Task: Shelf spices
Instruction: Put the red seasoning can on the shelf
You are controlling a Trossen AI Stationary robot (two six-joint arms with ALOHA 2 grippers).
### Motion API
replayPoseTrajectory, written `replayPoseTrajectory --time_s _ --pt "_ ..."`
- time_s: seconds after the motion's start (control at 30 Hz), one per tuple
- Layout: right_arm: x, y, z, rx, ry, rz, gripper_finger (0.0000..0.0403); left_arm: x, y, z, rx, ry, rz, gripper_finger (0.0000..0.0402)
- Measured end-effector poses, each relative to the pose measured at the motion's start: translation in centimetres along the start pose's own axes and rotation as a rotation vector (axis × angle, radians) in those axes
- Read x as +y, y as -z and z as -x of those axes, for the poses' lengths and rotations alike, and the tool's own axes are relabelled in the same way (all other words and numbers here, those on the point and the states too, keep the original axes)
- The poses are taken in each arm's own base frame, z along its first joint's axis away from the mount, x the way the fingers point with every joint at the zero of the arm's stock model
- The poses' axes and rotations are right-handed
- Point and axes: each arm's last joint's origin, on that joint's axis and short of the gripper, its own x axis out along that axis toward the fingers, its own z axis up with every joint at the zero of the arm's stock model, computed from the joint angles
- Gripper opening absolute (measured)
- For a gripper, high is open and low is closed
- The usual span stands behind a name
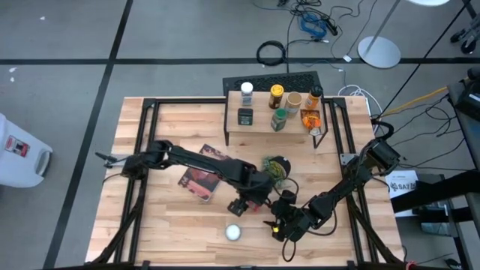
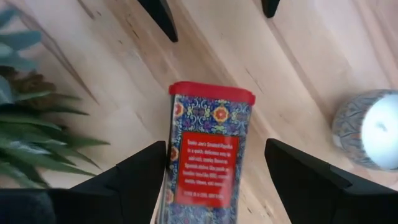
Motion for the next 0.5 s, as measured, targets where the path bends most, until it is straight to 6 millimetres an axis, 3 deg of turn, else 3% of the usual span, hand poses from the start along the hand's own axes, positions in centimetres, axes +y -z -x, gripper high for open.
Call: replayPoseTrajectory --time_s 0.5 --pt "0.0 0.0 0.0 -0.001 0.0 -0.003 0.0286 0.9 -0.1 -3.4 0.054 -0.002 -0.04 0.0274"
